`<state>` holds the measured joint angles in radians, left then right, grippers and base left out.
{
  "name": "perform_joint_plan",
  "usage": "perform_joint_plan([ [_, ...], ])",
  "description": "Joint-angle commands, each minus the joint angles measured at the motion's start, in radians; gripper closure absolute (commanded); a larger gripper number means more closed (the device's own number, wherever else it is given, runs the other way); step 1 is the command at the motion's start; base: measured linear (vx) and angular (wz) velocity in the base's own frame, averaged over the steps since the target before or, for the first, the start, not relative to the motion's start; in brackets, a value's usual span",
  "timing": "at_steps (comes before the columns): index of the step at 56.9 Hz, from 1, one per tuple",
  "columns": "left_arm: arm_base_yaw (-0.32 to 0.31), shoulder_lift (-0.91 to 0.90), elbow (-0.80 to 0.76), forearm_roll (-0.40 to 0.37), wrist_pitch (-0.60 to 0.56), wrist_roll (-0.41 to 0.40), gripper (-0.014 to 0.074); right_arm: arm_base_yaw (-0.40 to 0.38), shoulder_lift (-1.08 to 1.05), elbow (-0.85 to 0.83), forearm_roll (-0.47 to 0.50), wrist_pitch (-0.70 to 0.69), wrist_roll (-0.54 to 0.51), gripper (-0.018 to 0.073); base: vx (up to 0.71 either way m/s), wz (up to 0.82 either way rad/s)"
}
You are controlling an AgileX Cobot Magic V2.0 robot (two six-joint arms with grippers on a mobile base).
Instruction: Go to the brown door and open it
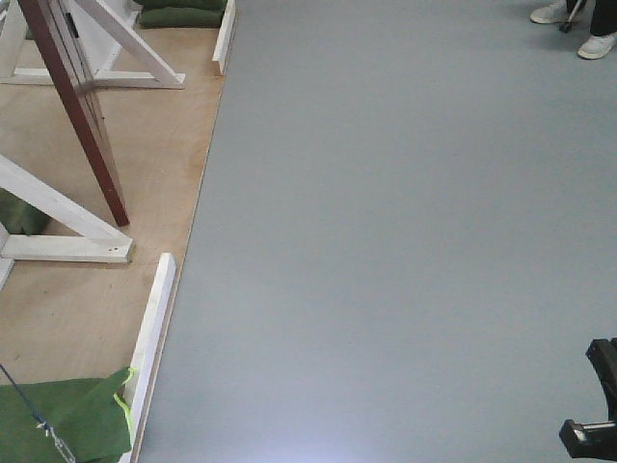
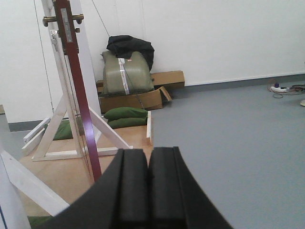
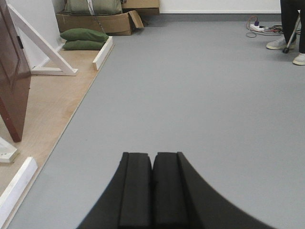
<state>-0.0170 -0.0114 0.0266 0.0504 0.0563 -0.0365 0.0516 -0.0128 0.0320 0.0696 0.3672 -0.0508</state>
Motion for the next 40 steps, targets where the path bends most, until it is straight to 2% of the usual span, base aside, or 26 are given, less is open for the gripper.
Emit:
perform_joint_plan([
  [1, -0.002, -0.014, -0.018, -0.010, -0.077, -0.002, 0.0545, 0.002, -0.006, 0.004, -0.003, -0.077, -0.006, 0.0559, 0.29, 0.04],
  [40, -0.002, -0.014, -0.018, -0.010, -0.077, -0.002, 0.0545, 0.002, -0.006, 0.004, -0.003, -0.077, -0.006, 0.0559, 0.39, 0.04],
])
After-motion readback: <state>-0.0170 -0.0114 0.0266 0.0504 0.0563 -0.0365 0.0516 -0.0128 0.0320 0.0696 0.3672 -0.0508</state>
